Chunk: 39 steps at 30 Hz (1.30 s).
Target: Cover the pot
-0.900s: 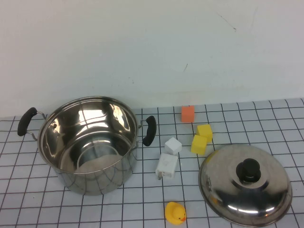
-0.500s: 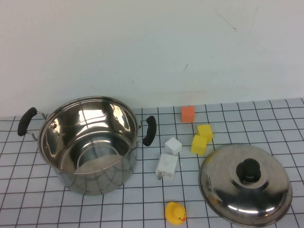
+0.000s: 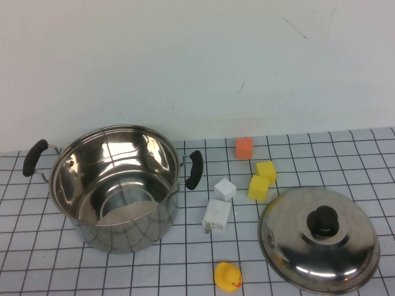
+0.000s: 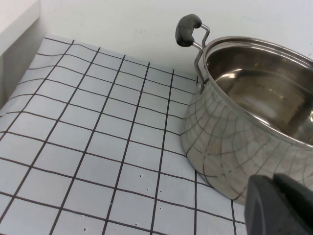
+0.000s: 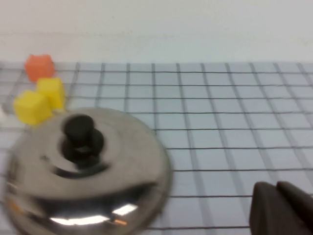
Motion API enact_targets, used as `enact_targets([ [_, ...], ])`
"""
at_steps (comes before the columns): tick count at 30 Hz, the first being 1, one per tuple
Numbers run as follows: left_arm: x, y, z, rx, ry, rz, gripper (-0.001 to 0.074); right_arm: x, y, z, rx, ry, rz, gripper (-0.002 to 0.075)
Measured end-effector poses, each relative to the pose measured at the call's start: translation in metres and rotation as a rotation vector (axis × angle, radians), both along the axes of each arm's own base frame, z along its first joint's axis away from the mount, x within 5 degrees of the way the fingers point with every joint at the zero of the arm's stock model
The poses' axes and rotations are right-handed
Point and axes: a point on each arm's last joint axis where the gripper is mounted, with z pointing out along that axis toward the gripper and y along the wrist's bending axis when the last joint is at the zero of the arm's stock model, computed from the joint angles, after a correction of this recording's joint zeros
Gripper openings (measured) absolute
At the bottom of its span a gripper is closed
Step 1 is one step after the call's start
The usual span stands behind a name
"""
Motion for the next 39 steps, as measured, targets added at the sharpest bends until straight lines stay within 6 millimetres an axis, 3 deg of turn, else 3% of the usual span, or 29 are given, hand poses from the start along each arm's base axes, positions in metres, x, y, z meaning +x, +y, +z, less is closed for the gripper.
enact_targets([
  [6,0.000,0.000,0.000,0.000,0.000,0.000,-0.0003,0.001,0.015,0.005,0.659,-0.022,-0.033,-0.0002],
  [10,0.000,0.000,0.000,0.000,0.000,0.000,-0.0003,0.001,0.018,0.008,0.784,-0.031,-0.032,-0.0002],
  [19,0.000,0.000,0.000,0.000,0.000,0.000,-0.0003,0.001,0.020,0.010,0.573,-0.048,0.060,-0.0002],
  [26,0.000,0.000,0.000,0.004,0.000,-0.001,-0.0003,-0.008,0.032,0.068,0.178,-0.086,0.315,-0.0002],
  [31,0.000,0.000,0.000,0.004,0.000,-0.001,-0.0003,0.013,0.034,0.095,0.049,-0.022,0.396,-0.0002],
  [36,0.000,0.000,0.000,0.004,0.000,-0.001,-0.0003,0.044,0.027,0.092,0.113,0.090,0.294,0.0008],
  [39,0.000,0.000,0.000,0.004,0.000,-0.001,-0.0003,0.060,0.025,0.088,0.179,0.084,0.195,0.0086],
])
